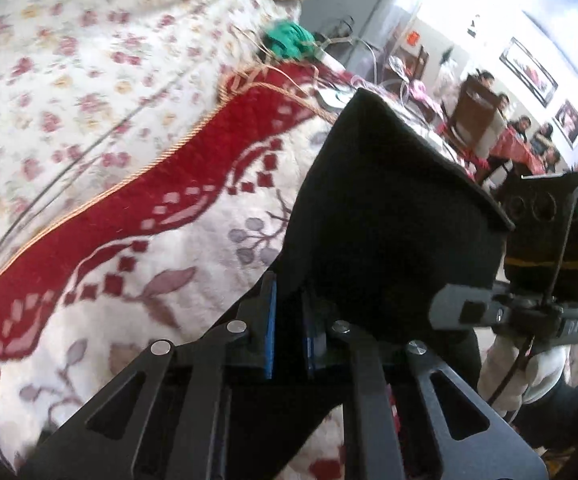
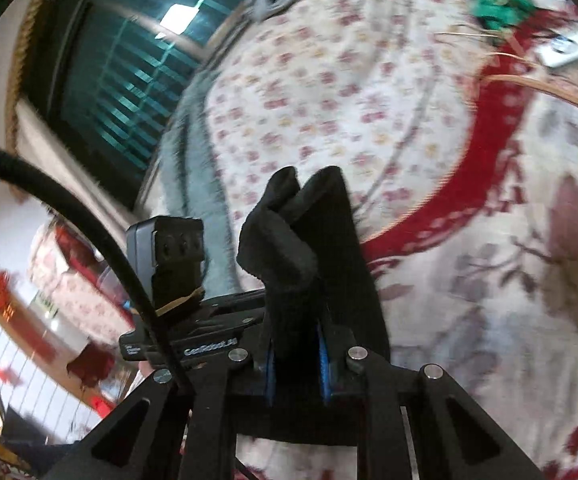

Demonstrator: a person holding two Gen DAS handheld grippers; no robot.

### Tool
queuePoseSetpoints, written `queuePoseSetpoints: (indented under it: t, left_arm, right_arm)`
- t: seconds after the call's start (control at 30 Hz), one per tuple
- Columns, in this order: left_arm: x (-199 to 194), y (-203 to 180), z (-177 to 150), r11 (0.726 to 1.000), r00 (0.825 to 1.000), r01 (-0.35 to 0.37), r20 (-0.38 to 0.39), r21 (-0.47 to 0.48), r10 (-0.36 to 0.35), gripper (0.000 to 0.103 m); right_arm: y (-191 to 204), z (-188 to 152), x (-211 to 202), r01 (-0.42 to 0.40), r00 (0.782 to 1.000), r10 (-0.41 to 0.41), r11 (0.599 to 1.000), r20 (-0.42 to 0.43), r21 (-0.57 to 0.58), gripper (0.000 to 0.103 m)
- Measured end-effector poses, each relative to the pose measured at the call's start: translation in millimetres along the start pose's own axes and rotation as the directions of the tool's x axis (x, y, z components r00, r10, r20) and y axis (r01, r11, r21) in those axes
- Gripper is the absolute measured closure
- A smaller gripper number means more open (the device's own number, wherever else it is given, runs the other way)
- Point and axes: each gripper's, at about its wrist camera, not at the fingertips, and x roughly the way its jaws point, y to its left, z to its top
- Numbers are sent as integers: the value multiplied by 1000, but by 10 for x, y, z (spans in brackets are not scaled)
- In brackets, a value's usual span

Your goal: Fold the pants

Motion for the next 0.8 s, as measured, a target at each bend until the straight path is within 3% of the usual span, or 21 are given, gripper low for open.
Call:
queuePoseSetpoints:
  t: [0.2, 0.33, 0.5, 0.6, 0.67, 0.73, 0.8]
  left_arm:
    - [-388, 292, -325, 995, 997, -62, 39, -82, 65, 93]
    - [-696, 705, -684, 972, 988, -132, 52, -195, 145, 93]
    - [-1055, 1212, -1268, 897, 963, -223, 55, -382, 263, 93]
    - [-1186, 1347, -1565, 851, 957, -238, 33, -469, 287, 93]
    - [-1267, 1348, -1686, 840, 958, -233, 32, -491, 285, 93]
    - [-1356, 1284, -1767, 832, 951, -252, 31, -494, 307, 89]
    - [-1433, 1199, -1799, 834, 948, -249, 51, -492, 313, 65]
  right_arm:
    - [342, -206, 393, -66, 994, 63, 997, -90, -35, 88]
    - [474, -476, 825, -103, 976, 93, 994, -198, -40, 88]
    - [509, -855, 1489, -80, 941, 45, 993, -337, -90, 87]
    - [417, -1139, 1921, -22, 904, -16, 996, -428, -85, 78]
    - [411, -1163, 1927, -81, 897, 52, 996, -439, -48, 72]
    - [419, -1096, 1816, -169, 884, 149, 986, -444, -5, 58]
    - [383, -982, 1618, -195, 883, 185, 981, -432, 22, 54]
